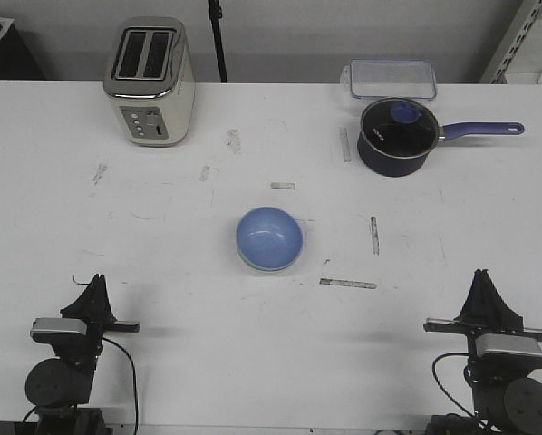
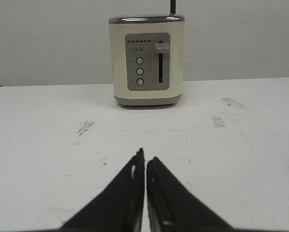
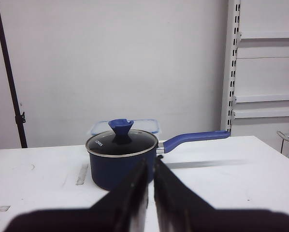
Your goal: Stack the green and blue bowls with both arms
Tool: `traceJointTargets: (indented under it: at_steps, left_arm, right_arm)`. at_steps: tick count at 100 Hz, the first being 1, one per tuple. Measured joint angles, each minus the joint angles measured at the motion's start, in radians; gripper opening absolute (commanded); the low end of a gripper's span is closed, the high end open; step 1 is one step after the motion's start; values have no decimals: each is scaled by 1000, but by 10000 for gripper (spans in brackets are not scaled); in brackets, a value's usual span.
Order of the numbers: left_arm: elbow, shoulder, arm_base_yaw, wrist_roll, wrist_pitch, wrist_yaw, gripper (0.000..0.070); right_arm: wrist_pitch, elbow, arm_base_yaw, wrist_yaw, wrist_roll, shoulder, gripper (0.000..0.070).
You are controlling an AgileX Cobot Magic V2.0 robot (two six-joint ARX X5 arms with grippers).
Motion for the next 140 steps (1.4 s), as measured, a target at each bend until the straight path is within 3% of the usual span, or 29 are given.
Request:
traceJointTargets:
  at_steps: [17, 34, 60, 98, 123, 140]
  left_arm:
    - [0, 0, 0, 0, 0, 0, 1]
    - [0, 0, 0, 0, 0, 0, 1]
    - [0, 0, 0, 0, 0, 0, 1]
    - [0, 0, 0, 0, 0, 0, 1]
    - [0, 0, 0, 0, -1, 0, 1]
    - [0, 0, 0, 0, -1, 0, 1]
  right_arm:
    - [-3, 0, 0, -4, 0, 0, 14]
    - [-39, -11, 6, -84, -1, -4, 14]
    - [-4, -170, 53, -53, -1, -106, 14]
    - [8, -248, 67, -53, -1, -109, 14]
    - [156, -349, 67, -53, 0, -109, 14]
    - [148, -351, 67, -53, 0, -109, 14]
